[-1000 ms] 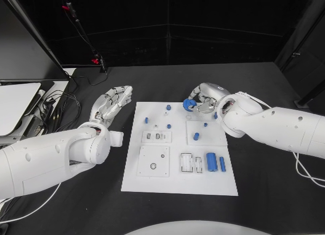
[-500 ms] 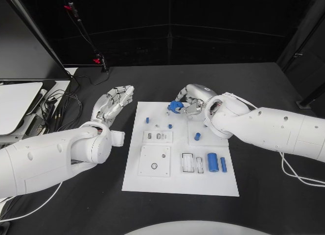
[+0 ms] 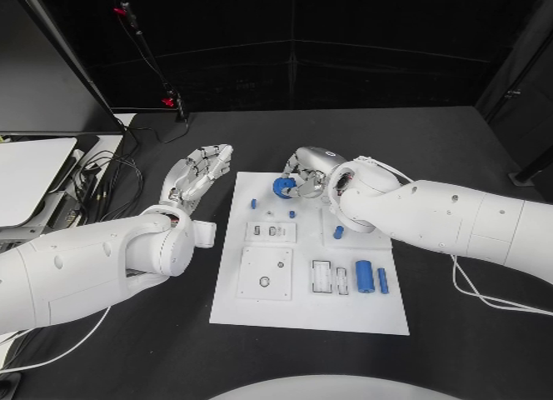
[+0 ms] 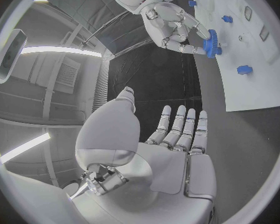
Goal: Assemble the parts on the task board
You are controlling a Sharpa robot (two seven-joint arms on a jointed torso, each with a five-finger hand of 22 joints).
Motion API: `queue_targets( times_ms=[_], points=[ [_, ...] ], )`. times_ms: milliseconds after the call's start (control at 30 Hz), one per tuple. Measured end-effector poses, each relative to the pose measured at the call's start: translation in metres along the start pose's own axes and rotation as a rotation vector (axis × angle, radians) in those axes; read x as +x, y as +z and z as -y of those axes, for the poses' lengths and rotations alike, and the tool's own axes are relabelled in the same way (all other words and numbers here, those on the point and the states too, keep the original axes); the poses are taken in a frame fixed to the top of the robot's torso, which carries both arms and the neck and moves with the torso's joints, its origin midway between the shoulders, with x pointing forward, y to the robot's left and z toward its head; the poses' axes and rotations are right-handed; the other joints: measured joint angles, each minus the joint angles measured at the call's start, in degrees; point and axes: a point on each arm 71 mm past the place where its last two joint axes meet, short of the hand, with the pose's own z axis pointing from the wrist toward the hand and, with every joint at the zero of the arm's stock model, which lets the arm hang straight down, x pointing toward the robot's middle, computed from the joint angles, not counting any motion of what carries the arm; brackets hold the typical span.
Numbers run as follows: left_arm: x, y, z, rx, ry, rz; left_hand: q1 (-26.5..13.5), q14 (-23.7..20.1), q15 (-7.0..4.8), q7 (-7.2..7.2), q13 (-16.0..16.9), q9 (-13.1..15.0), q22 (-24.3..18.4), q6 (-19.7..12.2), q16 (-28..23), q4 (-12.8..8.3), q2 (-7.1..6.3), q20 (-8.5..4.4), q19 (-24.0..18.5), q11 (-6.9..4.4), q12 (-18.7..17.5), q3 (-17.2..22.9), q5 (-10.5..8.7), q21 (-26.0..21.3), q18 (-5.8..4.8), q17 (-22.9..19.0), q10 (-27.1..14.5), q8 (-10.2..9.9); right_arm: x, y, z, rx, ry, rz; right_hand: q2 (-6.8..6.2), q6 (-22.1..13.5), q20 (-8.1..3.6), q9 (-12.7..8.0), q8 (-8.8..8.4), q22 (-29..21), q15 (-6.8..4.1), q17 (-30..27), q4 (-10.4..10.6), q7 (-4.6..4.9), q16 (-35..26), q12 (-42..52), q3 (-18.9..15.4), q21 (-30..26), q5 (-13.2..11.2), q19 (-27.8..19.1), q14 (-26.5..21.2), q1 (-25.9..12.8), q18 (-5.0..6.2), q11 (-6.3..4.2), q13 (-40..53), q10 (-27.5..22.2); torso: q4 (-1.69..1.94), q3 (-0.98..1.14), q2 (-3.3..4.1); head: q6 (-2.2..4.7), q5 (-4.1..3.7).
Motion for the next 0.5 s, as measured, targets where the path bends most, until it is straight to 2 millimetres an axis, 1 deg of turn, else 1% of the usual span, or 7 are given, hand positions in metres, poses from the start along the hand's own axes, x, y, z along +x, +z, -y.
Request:
queue_targets(
  times_ms=[200,500],
  points=[
    [0.0,0.0,0.0,0.0,0.0,0.0,0.0,0.0,0.0,0.0,0.0,0.0,0.0,0.0,0.0,0.0,0.0,0.0,0.0,0.0,0.0,0.0,0.0,0.0,0.0,0.0,0.0,0.0,0.004,0.006,-0.002,0.006,-0.013,-0.03,-0.15,0.62,0.0,0.0,-0.44,0.0,0.0,0.0,0.0,0.03,0.0,0.0,0.0,0.0,-0.07,0.0,0.0,-0.16,0.0,0.0,0.0,0.0,-0.06,0.0,0.0,-0.05,0.09],
    [0.0,0.0,0.0,0.0,0.0,0.0,0.0,0.0,0.0,0.0,0.0,0.0,0.0,0.0,0.0,0.0,0.0,0.0,0.0,0.0,0.0,0.0,0.0,0.0,0.0,0.0,0.0,0.0,0.007,0.012,0.003,0.036,-0.038,-0.062,-0.15,0.87,0.0,0.0,-0.77,0.0,0.0,-0.01,0.01,0.09,0.0,0.0,-0.01,0.0,-0.32,0.0,0.0,-0.16,0.0,0.0,0.0,0.0,-0.09,0.01,-0.02,-0.02,0.12]
  ],
)
